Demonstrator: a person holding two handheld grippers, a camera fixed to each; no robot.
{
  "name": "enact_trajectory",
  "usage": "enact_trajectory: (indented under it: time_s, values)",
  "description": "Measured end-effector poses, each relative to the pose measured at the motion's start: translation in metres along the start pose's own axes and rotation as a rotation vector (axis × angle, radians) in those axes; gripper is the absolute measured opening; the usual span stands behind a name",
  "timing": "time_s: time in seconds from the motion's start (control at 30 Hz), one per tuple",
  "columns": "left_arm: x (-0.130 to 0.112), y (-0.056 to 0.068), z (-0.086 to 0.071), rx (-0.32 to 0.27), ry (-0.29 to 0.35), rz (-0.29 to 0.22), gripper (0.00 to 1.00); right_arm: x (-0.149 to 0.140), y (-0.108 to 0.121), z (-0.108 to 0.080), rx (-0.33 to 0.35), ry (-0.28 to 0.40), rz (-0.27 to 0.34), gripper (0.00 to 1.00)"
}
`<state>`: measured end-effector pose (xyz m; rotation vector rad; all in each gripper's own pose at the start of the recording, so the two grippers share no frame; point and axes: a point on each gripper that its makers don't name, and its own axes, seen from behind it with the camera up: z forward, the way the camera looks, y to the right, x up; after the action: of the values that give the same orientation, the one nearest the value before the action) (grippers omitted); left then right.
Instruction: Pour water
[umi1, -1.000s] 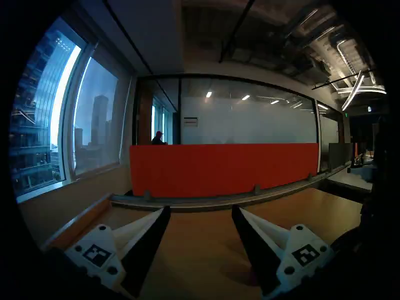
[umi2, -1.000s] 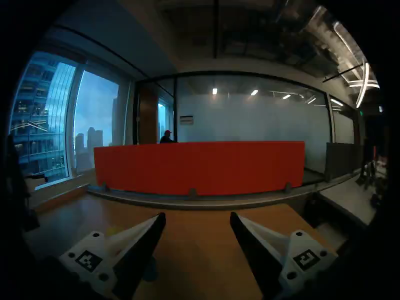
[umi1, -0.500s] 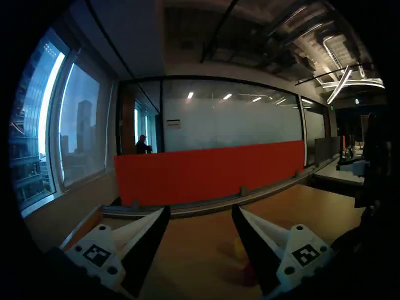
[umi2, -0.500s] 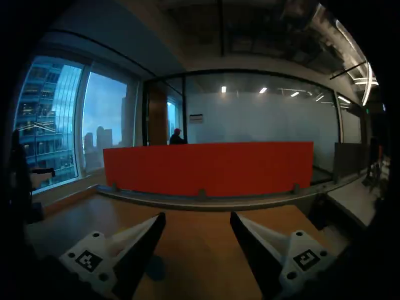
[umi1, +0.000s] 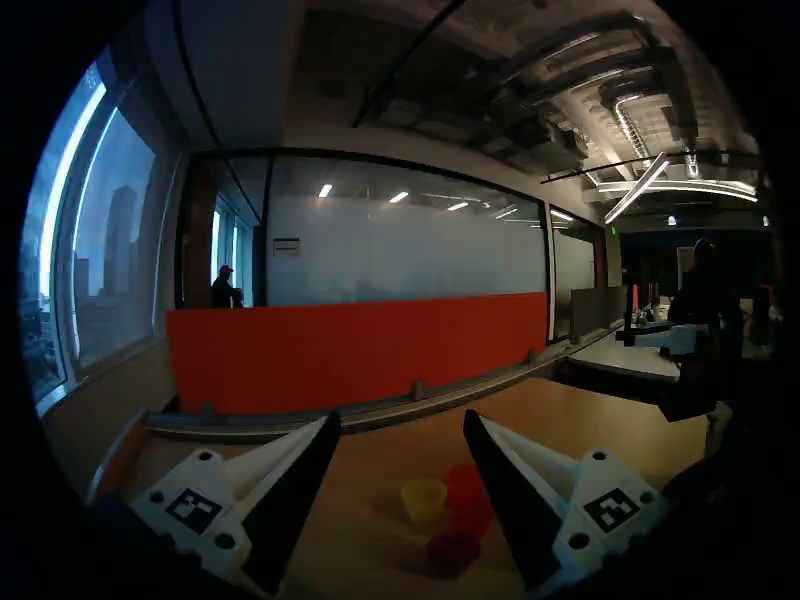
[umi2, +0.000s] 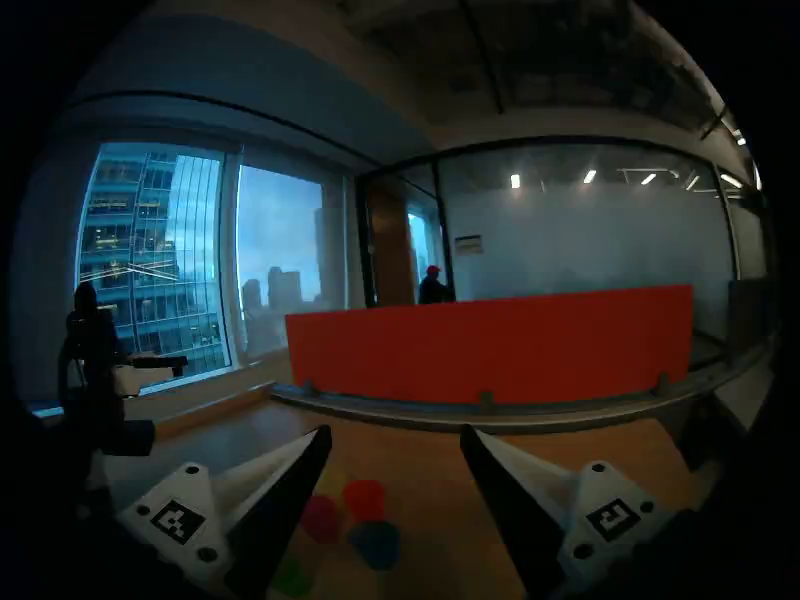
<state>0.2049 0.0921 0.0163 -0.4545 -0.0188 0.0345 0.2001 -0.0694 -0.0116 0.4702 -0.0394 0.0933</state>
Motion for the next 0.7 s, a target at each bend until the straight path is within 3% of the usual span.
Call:
enact_trajectory:
  time_s: [0.27,0.7]
  values:
    - [0.001,0.021,0.003,-0.085,-0.004,-0.033,0.91,0.002,-0.001,0.002,0.02,-0.01,-0.011,0.99]
    - [-0.008,0.042,0.008,-0.18,-0.054,0.004,0.91,-0.005,-0.013,0.005,0.06,-0.066,-0.065,0.99]
